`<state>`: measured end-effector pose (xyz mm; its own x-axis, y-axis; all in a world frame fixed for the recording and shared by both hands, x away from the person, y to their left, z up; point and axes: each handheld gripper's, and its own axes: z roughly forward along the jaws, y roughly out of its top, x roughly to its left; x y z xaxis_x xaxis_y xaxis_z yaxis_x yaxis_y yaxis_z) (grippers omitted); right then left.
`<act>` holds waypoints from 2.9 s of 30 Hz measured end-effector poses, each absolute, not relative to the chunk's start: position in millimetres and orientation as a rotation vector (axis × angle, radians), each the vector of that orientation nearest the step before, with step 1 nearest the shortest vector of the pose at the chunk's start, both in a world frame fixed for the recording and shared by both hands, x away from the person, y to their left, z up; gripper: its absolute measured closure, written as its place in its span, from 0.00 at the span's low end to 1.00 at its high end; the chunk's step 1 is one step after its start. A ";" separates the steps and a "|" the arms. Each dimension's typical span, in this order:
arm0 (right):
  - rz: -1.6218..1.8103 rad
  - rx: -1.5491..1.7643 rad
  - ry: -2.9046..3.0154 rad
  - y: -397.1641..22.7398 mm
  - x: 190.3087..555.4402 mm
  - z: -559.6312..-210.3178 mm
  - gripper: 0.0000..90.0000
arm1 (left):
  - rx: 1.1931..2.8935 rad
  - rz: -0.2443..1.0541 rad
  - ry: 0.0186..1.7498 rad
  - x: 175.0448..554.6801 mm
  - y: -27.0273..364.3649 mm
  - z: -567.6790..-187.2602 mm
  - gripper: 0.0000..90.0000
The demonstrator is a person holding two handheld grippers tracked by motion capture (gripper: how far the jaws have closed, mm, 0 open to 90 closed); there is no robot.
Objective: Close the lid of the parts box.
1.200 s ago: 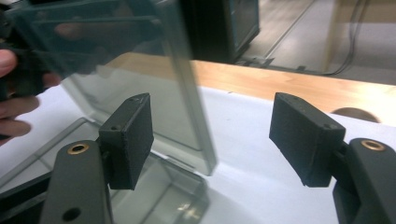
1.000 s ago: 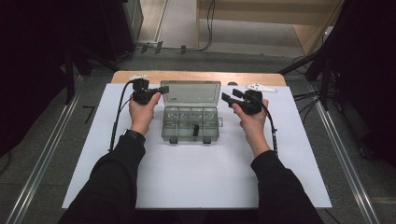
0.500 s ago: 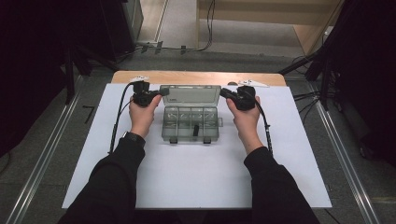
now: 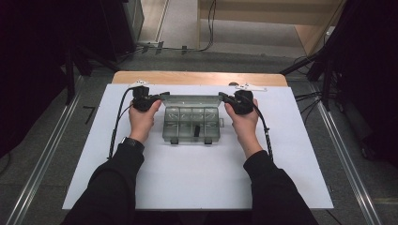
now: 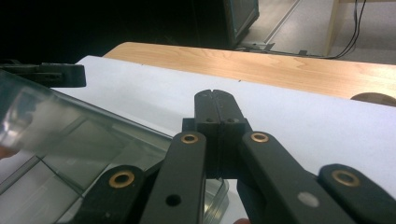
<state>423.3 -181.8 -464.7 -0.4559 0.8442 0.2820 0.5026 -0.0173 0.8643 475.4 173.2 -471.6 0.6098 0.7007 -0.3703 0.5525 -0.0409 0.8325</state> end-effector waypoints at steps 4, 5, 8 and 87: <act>1.485 1.405 1.940 -181.8 419.3 -468.1 0.98 | 1.710 0.163 1.030 470.3 174.2 -472.8 1.00; 1.486 1.393 1.938 -181.7 418.5 -468.9 0.98 | 1.709 0.166 1.027 468.9 174.6 -473.1 1.00; 1.489 1.384 1.941 -181.4 414.1 -469.7 0.98 | 1.705 0.174 1.018 464.0 175.6 -473.7 1.00; 1.434 1.197 2.046 -168.6 306.8 -500.2 0.98 | 1.782 0.234 0.890 341.5 195.7 -492.4 1.00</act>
